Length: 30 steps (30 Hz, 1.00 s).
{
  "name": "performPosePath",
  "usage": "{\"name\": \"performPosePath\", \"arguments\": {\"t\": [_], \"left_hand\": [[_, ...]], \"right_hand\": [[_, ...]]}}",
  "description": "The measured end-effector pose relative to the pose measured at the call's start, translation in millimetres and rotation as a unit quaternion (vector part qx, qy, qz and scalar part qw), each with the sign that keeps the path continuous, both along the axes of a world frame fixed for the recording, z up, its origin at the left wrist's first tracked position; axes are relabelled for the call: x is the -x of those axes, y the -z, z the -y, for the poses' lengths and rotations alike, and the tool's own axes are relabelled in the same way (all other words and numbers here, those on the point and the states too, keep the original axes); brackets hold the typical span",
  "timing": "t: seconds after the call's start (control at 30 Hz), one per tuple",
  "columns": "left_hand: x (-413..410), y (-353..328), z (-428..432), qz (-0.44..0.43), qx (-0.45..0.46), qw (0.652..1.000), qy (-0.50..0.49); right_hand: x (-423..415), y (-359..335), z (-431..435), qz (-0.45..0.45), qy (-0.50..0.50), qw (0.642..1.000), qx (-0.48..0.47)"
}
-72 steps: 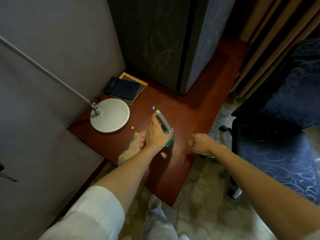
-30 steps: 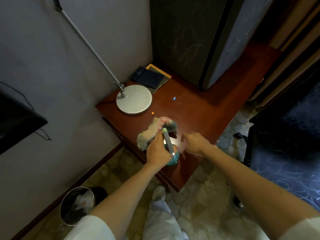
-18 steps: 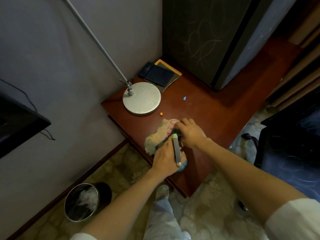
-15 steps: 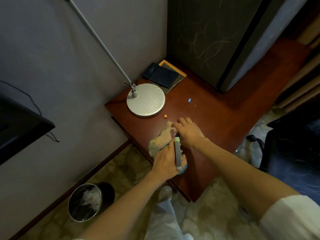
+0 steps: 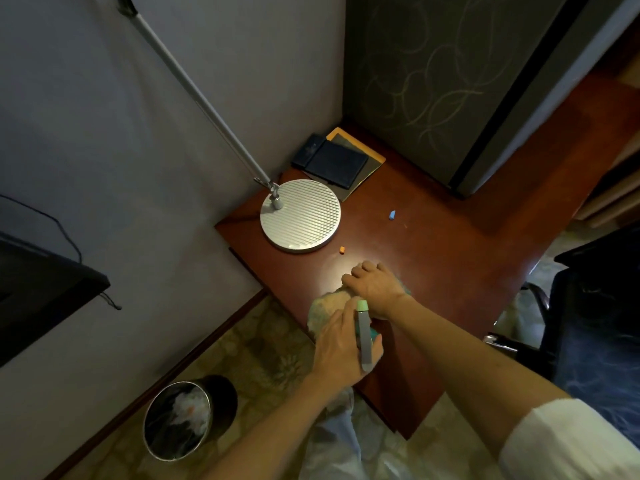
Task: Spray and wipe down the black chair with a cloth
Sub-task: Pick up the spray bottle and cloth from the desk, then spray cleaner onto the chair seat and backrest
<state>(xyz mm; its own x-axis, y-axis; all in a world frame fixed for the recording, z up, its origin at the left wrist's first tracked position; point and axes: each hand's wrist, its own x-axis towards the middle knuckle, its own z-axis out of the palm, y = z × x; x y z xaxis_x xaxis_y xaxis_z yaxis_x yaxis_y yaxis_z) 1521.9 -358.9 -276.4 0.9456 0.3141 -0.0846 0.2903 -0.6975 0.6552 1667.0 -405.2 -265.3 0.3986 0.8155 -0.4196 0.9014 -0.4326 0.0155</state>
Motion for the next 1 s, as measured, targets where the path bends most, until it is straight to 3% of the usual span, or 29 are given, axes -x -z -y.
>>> {"name": "performPosePath", "arguments": {"t": [0.1,0.3,0.5,0.67,1.0], "left_hand": [[-2,-4,3,-0.015,0.071,0.997,-0.039],[-10,-22,24,0.106,-0.008,0.994,-0.023],[3,-34,57,0.109,-0.021,0.994,-0.010],[23,-40,103,0.082,-0.026,0.995,0.054],[59,-61,239,0.109,0.019,0.981,0.162]], "right_hand": [[-2,-14,17,-0.016,0.053,0.998,-0.011],[-4,-36,82,-0.009,0.162,0.987,-0.019],[14,-53,170,0.017,0.236,0.972,-0.007],[48,-64,243,0.028,0.297,0.955,-0.012],[132,-89,402,0.051,0.412,0.909,-0.039]]}}
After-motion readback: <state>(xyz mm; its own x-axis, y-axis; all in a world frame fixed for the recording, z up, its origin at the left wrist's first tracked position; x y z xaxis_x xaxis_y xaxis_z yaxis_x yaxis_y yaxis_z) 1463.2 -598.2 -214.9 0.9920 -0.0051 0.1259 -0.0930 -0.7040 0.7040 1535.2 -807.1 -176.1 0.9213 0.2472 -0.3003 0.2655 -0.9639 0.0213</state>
